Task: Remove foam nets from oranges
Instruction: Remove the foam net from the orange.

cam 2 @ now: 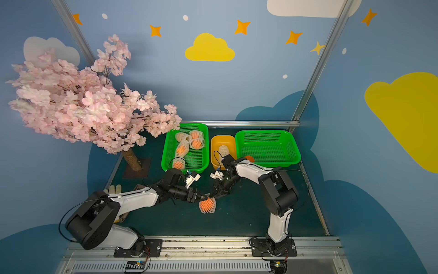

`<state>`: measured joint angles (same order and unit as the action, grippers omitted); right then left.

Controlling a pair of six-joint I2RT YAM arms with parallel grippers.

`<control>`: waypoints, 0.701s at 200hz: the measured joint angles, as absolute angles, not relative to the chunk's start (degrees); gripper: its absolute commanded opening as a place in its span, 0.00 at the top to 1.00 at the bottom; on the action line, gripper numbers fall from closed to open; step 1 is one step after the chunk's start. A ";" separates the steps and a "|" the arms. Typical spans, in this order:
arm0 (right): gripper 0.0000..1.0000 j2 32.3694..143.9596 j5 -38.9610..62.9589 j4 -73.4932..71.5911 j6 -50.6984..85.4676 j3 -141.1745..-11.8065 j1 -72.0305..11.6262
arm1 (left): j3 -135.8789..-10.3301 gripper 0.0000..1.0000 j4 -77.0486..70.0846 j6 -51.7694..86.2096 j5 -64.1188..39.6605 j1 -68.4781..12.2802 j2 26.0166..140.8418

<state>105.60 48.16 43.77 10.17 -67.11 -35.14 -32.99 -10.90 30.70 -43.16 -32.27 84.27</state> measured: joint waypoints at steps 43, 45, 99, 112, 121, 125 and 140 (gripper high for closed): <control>1.00 105.60 49.17 43.81 9.34 -67.31 -35.64 | -33.21 0.28 -11.27 29.74 -42.81 -32.32 84.42; 1.00 105.60 49.19 43.79 9.37 -67.31 -35.64 | -33.21 0.28 -11.27 29.74 -42.78 -32.32 84.42; 1.00 104.14 49.08 41.52 9.23 -67.16 -35.64 | -33.21 0.28 -11.31 29.32 -42.46 -32.42 84.42; 1.00 102.72 48.73 40.03 9.41 -66.78 -35.64 | -33.21 0.28 -11.42 29.32 -42.37 -32.42 84.42; 1.00 101.30 48.36 38.72 9.69 -66.24 -35.64 | -33.21 0.28 -11.55 29.32 -42.30 -32.42 84.42; 1.00 100.62 48.21 38.06 9.78 -65.91 -35.64 | -33.21 0.28 -11.62 29.30 -42.22 -32.42 84.42; 1.00 98.37 47.42 35.35 10.33 -64.45 -35.64 | -33.21 0.28 -11.75 29.26 -42.09 -32.47 84.42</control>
